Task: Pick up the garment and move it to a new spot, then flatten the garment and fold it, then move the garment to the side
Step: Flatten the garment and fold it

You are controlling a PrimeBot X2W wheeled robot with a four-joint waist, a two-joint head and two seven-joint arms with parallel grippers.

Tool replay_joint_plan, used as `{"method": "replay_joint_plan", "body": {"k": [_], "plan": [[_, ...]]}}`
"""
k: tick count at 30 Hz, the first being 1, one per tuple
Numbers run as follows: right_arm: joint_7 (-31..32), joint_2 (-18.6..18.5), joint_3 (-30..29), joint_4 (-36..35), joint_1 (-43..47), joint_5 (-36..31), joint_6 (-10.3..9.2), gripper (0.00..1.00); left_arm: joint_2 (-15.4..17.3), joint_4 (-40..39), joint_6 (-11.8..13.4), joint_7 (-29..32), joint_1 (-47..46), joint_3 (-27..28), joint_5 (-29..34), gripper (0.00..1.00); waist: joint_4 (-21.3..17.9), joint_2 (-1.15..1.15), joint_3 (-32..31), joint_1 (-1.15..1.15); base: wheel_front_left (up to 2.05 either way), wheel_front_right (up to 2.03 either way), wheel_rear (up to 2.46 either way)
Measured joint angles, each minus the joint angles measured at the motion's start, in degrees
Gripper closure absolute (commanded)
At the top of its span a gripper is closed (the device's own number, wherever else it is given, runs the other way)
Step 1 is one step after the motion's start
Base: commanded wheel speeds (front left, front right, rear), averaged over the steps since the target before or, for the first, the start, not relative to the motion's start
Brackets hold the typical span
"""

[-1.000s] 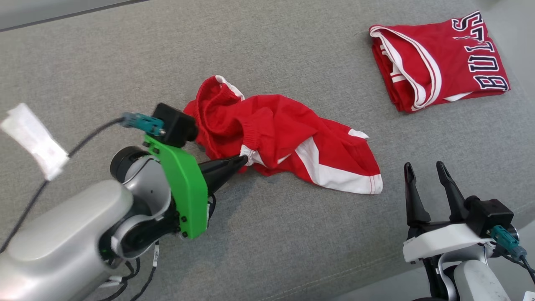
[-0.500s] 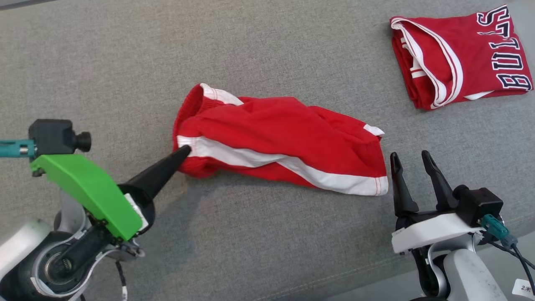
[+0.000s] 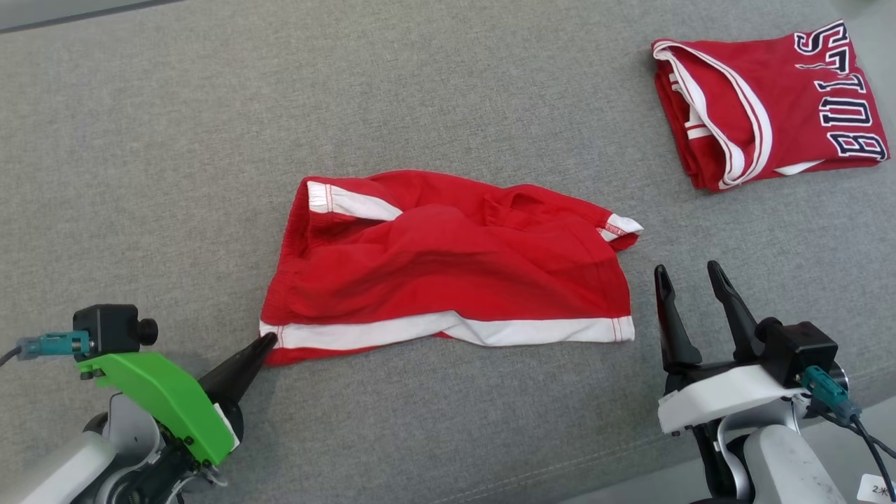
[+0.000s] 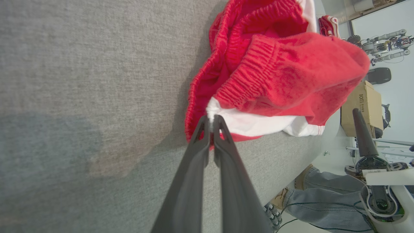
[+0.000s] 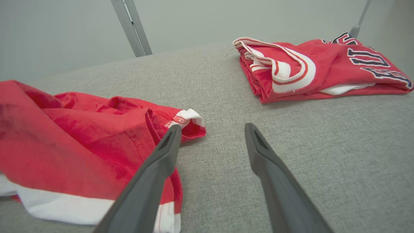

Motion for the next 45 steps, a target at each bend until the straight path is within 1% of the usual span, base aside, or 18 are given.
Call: {"method": "replay_joint_plan", "body": {"k": [2,3,4,5,9,11,14,16,17,18,20,24,27,29,31,33,39,45], "plan": [[0.0,0.0,-0.4,0.1,0.6,-0.7,0.00,0.00,-1.4,2.1,-1.4,-1.5,0.0,-0.5,1.7,0.75,0.4,0.00,-0.5,0.00,0.00,0.00,0.00],[0.0,0.0,-0.7,0.1,0.8,-1.0,0.00,0.00,-2.3,3.0,-2.0,-2.5,0.0,-0.6,2.1,0.60,0.6,0.00,-0.7,0.00,0.00,0.00,0.00],[0.0,0.0,-0.9,0.1,0.9,-1.4,0.00,0.00,-3.0,3.9,-2.5,-3.3,0.0,-0.8,2.9,0.25,0.9,0.00,-1.0,0.00,0.00,0.00,0.00],[0.0,0.0,-1.1,0.0,1.1,-1.8,0.00,0.00,-3.6,4.7,-2.9,-4.1,0.0,-1.0,4.0,0.00,1.1,0.00,-1.3,0.00,0.00,0.00,0.00],[0.0,0.0,-1.7,-0.7,2.0,-3.1,0.00,0.00,-5.3,6.4,-3.8,-6.9,0.2,-1.4,5.5,0.00,1.8,0.00,-2.5,0.00,0.00,0.00,0.00],[0.0,0.0,-2.2,-1.7,2.7,-3.9,0.00,0.00,-5.7,6.7,-3.7,-9.5,1.0,-1.7,8.2,0.00,2.2,0.00,-3.5,0.00,0.00,0.00,0.00],[0.0,0.0,-3.4,-3.6,4.1,-5.4,0.00,0.00,-6.0,6.7,-1.4,-15.0,2.3,-1.8,13.0,0.00,3.0,0.00,-5.2,0.00,0.00,0.00,0.00],[0.0,0.0,-4.3,-5.1,5.3,-6.3,0.00,0.00,-7.2,6.1,0.4,-17.1,3.7,-0.6,16.3,0.00,3.6,0.00,-6.4,0.00,0.00,0.00,0.00],[0.0,0.0,-4.6,-5.8,6.0,-6.7,0.00,0.00,-8.3,5.7,0.9,-17.6,4.9,0.5,17.4,0.00,3.9,0.00,-7.0,0.00,0.00,0.00,0.00],[0.0,0.0,-4.9,-6.9,7.7,-7.6,0.00,0.00,-10.4,5.2,2.0,-17.7,8.1,3.3,21.2,0.00,4.6,0.00,-8.3,0.00,0.00,0.00,0.00],[0.0,0.0,-4.8,-7.8,9.4,-8.5,0.00,0.00,-13.1,4.3,2.9,-17.9,11.8,8.6,26.8,0.00,5.3,0.00,-9.8,0.00,0.00,0.00,0.00],[0.0,0.0,-4.4,-9.6,11.8,-9.2,0.00,0.00,-19.0,3.5,3.0,-18.0,21.1,17.6,36.8,0.00,6.7,0.00,-12.8,0.00,0.00,0.00,0.00],[0.0,0.0,-4.1,-9.9,13.6,-9.3,0.00,0.00,-22.0,3.7,2.1,-18.0,26.3,23.5,43.7,0.00,7.6,0.00,-15.0,0.00,0.00,0.00,0.00],[0.0,-0.3,-3.6,-9.6,14.8,-9.8,0.00,0.00,-23.4,4.2,1.5,-18.0,28.9,26.7,48.5,0.00,8.3,0.00,-16.4,0.00,0.00,0.00,0.00],[0.0,-0.3,-3.5,-9.1,15.4,-9.8,0.00,0.00,-26.0,4.5,0.6,-18.0,31.0,31.2,50.6,0.00,8.9,0.00,-17.6,0.00,0.00,0.00,0.00],[0.0,-0.3,-3.6,-8.3,15.5,-9.9,0.00,0.00,-27.0,5.8,-1.2,-18.1,32.6,33.0,54.5,0.00,9.5,0.00,-18.6,-0.01,0.00,0.00,0.00],[0.0,-0.3,-4.0,-4.9,16.0,-10.4,0.00,0.00,-30.2,11.6,-5.7,-18.1,35.3,37.4,62.0,0.00,11.2,0.00,-20.9,0.00,0.00,0.00,0.00],[0.0,-0.3,-4.6,-1.1,16.0,-11.1,0.00,0.00,-33.0,15.4,-11.5,-18.1,35.6,40.4,66.4,0.00,12.9,0.00,-21.7,0.00,0.00,0.00,0.00]]}}
